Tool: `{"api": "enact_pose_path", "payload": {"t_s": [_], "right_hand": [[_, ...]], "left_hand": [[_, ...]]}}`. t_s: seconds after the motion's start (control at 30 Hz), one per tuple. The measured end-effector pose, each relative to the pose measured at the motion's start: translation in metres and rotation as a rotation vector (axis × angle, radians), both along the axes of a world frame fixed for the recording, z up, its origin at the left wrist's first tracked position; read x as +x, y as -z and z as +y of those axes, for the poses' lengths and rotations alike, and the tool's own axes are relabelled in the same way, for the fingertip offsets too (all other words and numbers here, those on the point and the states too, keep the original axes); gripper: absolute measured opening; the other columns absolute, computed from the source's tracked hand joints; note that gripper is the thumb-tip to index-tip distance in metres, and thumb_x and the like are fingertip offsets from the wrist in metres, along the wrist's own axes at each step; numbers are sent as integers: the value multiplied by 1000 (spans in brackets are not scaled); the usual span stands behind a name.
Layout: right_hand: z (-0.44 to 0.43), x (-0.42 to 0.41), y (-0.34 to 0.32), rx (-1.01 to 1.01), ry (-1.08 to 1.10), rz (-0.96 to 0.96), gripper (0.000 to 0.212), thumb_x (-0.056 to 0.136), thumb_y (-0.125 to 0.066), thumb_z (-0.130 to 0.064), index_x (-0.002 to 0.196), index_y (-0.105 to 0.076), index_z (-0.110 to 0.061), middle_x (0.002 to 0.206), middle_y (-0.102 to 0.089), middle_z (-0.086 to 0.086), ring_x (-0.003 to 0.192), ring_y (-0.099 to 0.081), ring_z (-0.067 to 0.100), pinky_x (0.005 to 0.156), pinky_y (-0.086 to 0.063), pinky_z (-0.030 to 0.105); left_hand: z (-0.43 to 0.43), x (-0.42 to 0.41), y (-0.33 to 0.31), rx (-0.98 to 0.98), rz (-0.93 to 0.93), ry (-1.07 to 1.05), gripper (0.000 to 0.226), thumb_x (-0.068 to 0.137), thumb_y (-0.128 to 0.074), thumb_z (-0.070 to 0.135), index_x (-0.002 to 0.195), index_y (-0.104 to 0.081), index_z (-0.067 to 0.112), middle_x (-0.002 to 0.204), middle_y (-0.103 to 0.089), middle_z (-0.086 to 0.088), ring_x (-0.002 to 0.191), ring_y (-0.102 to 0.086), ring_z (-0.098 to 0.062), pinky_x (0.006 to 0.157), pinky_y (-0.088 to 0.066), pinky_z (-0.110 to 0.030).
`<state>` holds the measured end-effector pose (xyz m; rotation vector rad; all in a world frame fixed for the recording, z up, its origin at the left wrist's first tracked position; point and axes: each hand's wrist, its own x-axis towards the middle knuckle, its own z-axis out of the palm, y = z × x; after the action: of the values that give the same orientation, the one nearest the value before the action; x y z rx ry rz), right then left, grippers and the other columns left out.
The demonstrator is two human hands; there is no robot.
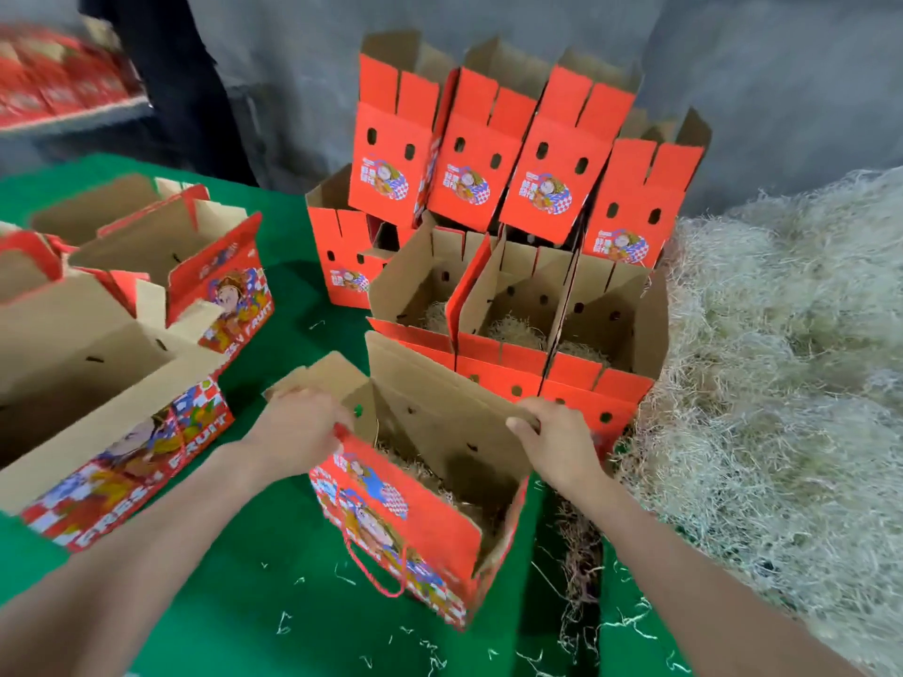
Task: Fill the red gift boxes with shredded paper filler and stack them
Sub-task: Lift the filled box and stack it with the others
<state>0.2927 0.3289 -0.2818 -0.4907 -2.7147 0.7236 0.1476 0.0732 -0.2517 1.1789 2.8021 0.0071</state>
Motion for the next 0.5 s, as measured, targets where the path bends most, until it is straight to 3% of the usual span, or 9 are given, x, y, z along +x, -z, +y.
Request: {"api": "enact_pose_path", "payload": {"t_s": [0.07, 0.17, 0.2, 0.27, 0.33, 0.37, 0.43, 0.5], "right_hand": [[-15, -4, 4, -98, -128, -36, 27, 92, -55, -33, 97, -63, -9, 82, -63, 4, 74, -54, 23, 67, -38, 32], [-28, -6, 4, -275, -168, -378, 56, 88, -49, -55, 133, -43, -23, 111, -62, 2, 82, -63, 18, 73, -52, 31], [-30, -6, 3, -358, -166, -466, 59, 88, -47, -57, 138, -33, -30, 113, -60, 2, 79, -66, 19, 68, -55, 31], [-36, -8, 2, -461, -159, -486, 56, 94, -43, -48, 144, -26, -29, 126, -55, 6, 88, -68, 26, 75, -57, 34], [-46, -12, 3, -491, -137, -405, 49, 98, -40, -36, 144, -29, -25, 136, -49, 7, 95, -66, 30, 84, -54, 38], [-51, -15, 5, -459, -132, -365, 47, 99, -38, -33, 144, -31, -24, 135, -50, 6, 94, -66, 30, 86, -53, 37], [-62, -24, 9, -428, -136, -304, 43, 100, -36, -28, 143, -33, -27, 132, -52, 6, 84, -68, 27, 78, -55, 33], [-73, -34, 11, -516, -117, -275, 43, 100, -35, -26, 143, -34, -30, 137, -46, 7, 64, -69, 21, 58, -57, 27]], "left_hand": [[-14, -8, 12, 164, 26, -182, 35, 79, -57, 7, 105, -70, 27, 123, -59, 1, 125, -45, -19, 105, -34, -37], [-17, 12, 29, 598, -93, -468, 65, 85, -57, 3, 144, -32, 13, 151, -22, -17, 143, -11, -29, 116, -14, -41], [-15, 26, 31, 805, -199, -580, 67, 89, -55, 9, 148, -22, 12, 154, -14, -14, 144, -5, -26, 117, -10, -39], [-8, 53, 32, 1105, -613, -717, 68, 94, -51, 34, 149, -13, 21, 156, -15, 0, 144, -11, -19, 115, -16, -41], [-2, 76, 33, 1105, -972, -716, 87, 83, -57, 54, 149, -5, 30, 154, -17, 7, 140, -21, -18, 112, -25, -47], [1, 85, 35, 1018, -1007, -659, 98, 78, -64, 54, 149, 0, 31, 155, -9, 9, 141, -16, -16, 113, -22, -47], [8, 96, 41, 928, -915, -602, 113, 75, -74, 39, 148, 11, 28, 154, 12, 14, 143, 4, -8, 117, -8, -41], [9, 94, 46, 970, -782, -632, 111, 76, -76, 24, 149, 8, 19, 156, 5, 8, 142, 1, -8, 116, -7, -35]]}}
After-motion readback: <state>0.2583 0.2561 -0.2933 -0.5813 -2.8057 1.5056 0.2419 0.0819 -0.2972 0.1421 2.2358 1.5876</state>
